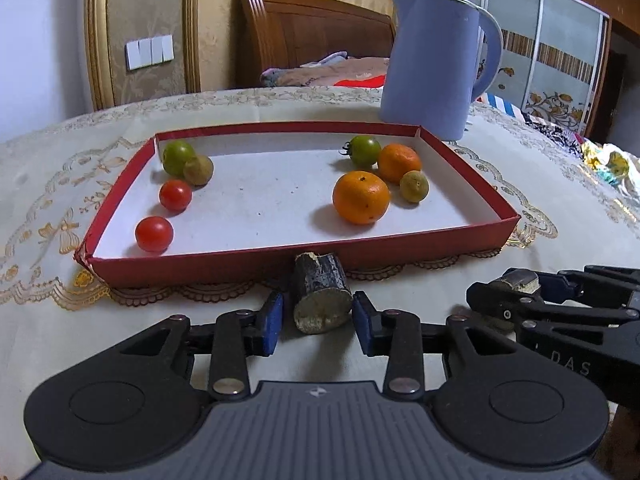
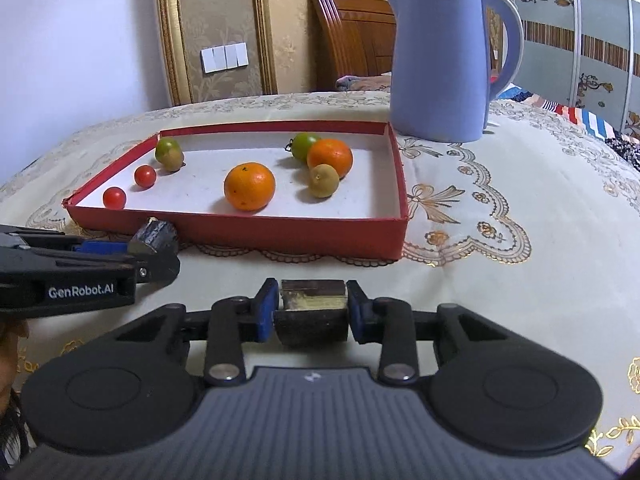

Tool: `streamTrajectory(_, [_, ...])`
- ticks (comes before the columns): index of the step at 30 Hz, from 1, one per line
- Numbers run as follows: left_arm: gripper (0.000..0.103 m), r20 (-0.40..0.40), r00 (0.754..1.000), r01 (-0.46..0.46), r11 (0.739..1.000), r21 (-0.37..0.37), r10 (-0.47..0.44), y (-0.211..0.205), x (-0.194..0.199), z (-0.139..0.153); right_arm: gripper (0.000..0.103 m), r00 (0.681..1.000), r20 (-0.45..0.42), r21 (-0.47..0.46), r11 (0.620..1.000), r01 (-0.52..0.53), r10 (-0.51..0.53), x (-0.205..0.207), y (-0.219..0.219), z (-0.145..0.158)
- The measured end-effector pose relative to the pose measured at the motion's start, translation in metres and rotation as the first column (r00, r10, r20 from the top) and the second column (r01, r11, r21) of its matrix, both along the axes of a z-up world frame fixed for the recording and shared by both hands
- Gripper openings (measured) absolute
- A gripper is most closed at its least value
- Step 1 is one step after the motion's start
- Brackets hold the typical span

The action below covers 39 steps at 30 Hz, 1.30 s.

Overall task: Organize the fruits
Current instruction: 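Carry both eggplant slices into the tray and open both grippers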

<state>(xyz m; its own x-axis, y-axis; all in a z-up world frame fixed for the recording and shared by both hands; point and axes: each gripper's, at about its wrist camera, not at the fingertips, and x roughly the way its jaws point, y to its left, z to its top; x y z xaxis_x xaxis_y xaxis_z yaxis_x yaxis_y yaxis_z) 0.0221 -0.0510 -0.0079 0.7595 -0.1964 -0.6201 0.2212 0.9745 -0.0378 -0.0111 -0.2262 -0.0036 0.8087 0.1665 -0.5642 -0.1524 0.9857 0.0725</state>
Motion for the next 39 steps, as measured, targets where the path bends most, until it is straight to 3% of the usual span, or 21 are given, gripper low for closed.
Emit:
streamTrajectory(11, [0.033,0.06,0.998,0.003,1.0,0.03,-0.004,-0.001,-0.011,0.004,0.033,0.998,0.057,0.061,0.998,0.014,-0.017,-0.011,-0.012,0.005])
streamTrajectory(19, [0.032,0.216,0.976,0.008,1.0,-0.011,-0.005,0.01,-0.037,0.023,0.033,0.996,0.087,0.07,0.997,0.019,-0.025,-0.02,-0.018,0.009])
streamTrajectory(31, [0.032,0.195,0.98,-0.033,0.999,-0.003,0.033,0.013,-0.02,0.027,0.033,0.986,0.164,0.047,0.999,0.001,-0.009,-0.013,-0.01,0.039])
streamTrajectory(39, [0.032,0.131,0.983,-0.132,0.991,0.005,0.13,0.026,0.028,0.031,0.033,0.988,0.155,0.06,0.998,-0.029,0.019,0.035,0.009,0.056])
